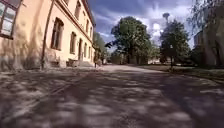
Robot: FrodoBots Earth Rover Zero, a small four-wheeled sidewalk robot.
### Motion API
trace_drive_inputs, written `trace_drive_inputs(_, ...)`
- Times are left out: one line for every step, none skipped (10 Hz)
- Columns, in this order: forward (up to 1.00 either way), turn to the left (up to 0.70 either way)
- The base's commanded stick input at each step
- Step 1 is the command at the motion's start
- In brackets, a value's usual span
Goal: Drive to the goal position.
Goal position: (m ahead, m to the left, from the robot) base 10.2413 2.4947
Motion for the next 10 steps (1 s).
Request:
trace_drive_inputs(0.7,0.06)
trace_drive_inputs(0.7,0.06)
trace_drive_inputs(0.7,0.06)
trace_drive_inputs(0.7,0.06)
trace_drive_inputs(0.7,0.06)
trace_drive_inputs(0.7,0.06)
trace_drive_inputs(0.7,0.06)
trace_drive_inputs(0.7,0.06)
trace_drive_inputs(0.7,0.06)
trace_drive_inputs(0.7,0.06)
